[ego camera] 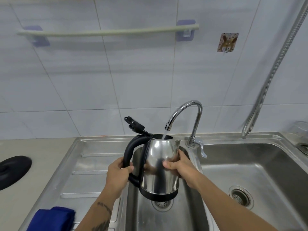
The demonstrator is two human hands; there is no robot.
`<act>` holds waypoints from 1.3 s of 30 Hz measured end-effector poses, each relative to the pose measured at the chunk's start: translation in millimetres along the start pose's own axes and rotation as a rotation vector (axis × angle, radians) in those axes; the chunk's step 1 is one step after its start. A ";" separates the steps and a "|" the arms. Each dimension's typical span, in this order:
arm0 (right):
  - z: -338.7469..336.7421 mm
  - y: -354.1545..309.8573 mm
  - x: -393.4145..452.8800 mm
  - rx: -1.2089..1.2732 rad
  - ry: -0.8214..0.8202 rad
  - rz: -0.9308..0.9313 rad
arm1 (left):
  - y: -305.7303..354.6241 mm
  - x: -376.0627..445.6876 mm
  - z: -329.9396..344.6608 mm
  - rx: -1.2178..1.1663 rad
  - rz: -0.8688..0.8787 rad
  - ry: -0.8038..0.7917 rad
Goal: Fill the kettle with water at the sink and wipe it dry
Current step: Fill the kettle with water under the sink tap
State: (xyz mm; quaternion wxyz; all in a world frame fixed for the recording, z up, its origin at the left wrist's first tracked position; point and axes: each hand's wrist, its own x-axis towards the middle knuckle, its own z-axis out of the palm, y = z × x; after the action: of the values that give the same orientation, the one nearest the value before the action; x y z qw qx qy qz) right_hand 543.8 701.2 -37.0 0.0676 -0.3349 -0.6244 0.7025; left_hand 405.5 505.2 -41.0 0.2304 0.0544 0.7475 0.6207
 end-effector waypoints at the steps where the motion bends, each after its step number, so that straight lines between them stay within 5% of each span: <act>1: -0.2 0.6 0.8 -0.007 0.005 -0.007 | 2.7 -1.3 -0.5 -0.022 -0.005 -0.014; 14: -0.8 3.9 -4.1 0.003 0.053 -0.165 | 10.0 -3.3 -6.1 -0.248 -0.067 -0.098; 39: 9.4 5.3 -7.0 -0.060 0.076 -0.200 | 11.1 0.5 -13.5 -0.171 -0.078 -0.079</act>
State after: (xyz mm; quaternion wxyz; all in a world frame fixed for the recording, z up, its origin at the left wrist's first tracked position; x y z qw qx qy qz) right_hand 545.6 688.6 -39.2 0.1507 -0.2991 -0.6725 0.6600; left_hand 397.2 495.7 -28.8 0.2875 0.0297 0.6838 0.6700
